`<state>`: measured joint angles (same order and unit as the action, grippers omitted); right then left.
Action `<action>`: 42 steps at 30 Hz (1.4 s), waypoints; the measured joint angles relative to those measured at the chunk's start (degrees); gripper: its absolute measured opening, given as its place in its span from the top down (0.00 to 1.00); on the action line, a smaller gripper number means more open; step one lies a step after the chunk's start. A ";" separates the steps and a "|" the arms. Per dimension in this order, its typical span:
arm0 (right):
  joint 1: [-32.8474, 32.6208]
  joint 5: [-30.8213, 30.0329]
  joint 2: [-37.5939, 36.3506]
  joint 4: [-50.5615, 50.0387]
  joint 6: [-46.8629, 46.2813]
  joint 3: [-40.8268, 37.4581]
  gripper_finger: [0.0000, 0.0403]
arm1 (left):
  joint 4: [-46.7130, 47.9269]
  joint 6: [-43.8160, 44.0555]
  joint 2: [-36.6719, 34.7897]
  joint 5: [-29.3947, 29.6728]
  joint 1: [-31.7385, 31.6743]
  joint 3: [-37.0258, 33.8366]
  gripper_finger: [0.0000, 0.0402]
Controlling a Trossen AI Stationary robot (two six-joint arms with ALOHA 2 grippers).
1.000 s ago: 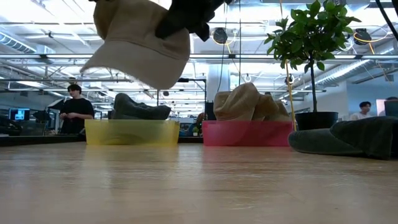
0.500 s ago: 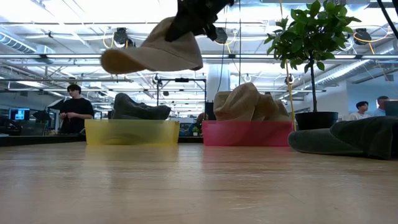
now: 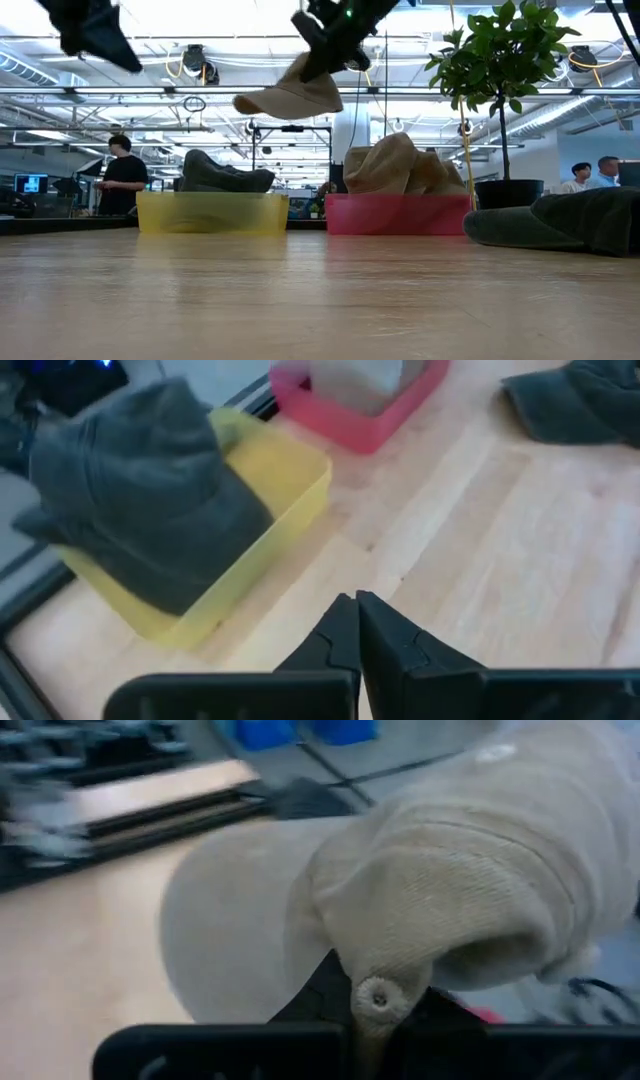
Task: Pick & Place hat
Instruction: Put the brown cap into the red bin
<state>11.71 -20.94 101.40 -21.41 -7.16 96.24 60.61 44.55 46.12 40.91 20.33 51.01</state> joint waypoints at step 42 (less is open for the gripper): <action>8.04 -5.46 4.51 -10.80 -15.06 -13.25 0.99 | -24.45 -30.01 -9.38 -29.11 -35.43 -9.34 0.97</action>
<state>19.75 -26.40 105.91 -32.21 -22.22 83.00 36.16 14.55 36.73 11.79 -15.10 41.67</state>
